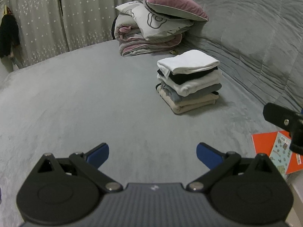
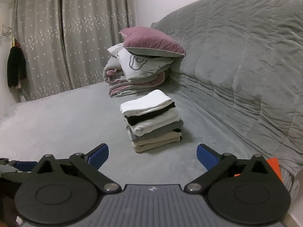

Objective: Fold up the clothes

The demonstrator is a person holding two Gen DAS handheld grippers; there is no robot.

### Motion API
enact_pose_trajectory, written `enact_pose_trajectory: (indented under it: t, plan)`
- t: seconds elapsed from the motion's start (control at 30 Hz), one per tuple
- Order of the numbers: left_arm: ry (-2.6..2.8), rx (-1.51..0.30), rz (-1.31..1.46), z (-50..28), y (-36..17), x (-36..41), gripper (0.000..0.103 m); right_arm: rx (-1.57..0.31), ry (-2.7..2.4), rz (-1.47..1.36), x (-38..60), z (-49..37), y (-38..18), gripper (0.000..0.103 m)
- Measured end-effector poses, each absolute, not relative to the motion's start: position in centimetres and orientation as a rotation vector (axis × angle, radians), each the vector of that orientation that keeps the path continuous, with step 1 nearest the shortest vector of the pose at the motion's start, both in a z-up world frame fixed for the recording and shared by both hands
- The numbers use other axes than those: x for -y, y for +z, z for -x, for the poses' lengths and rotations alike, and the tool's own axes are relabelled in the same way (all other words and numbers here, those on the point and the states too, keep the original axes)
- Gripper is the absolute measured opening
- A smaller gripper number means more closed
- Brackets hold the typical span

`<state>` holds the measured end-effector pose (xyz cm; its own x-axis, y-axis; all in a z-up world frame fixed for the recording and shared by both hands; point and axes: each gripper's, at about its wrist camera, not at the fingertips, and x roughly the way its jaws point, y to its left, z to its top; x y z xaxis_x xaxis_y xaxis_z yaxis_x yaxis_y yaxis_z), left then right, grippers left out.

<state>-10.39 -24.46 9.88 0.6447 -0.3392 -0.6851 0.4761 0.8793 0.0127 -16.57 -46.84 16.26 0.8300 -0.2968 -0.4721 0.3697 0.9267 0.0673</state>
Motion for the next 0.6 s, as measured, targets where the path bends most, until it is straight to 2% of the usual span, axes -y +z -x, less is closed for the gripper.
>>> enact_pose_trajectory:
  t: [0.6]
  plan:
    - [-0.484,-0.718,-0.189,11.3,10.1,23.5,0.103,-0.481,-0.353,-0.122,45.7,17.2,16.0,0.101]
